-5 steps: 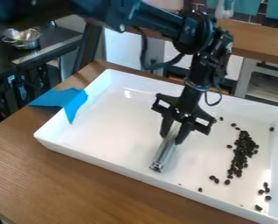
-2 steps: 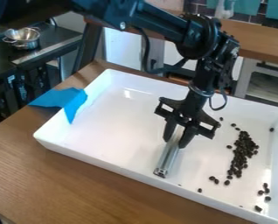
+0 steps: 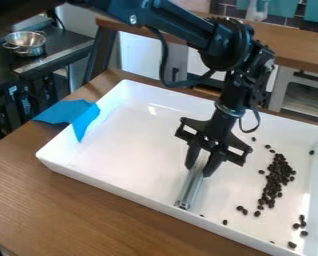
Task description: Sweep into pile
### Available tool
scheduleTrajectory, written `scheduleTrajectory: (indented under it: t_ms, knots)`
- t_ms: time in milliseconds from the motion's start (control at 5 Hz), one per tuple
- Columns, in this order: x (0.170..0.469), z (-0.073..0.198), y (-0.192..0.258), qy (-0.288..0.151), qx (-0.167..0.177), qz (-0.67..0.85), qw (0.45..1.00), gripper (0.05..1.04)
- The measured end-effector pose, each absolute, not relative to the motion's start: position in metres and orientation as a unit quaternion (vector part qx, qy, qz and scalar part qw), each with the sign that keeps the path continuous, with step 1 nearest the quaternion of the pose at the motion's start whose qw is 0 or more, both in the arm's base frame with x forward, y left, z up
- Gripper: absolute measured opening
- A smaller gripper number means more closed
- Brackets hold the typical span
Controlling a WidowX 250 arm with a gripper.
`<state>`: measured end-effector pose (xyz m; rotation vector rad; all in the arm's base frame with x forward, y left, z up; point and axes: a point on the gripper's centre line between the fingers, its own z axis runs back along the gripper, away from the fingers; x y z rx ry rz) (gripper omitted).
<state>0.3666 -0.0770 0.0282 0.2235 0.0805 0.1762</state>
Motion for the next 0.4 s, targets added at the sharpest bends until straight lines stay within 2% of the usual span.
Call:
scheduleTrajectory:
  t_ms: [400]
  knots:
    - [0.3633, 0.0297, -0.0937, 0.031, 0.107, 0.095, 0.989, 0.339]
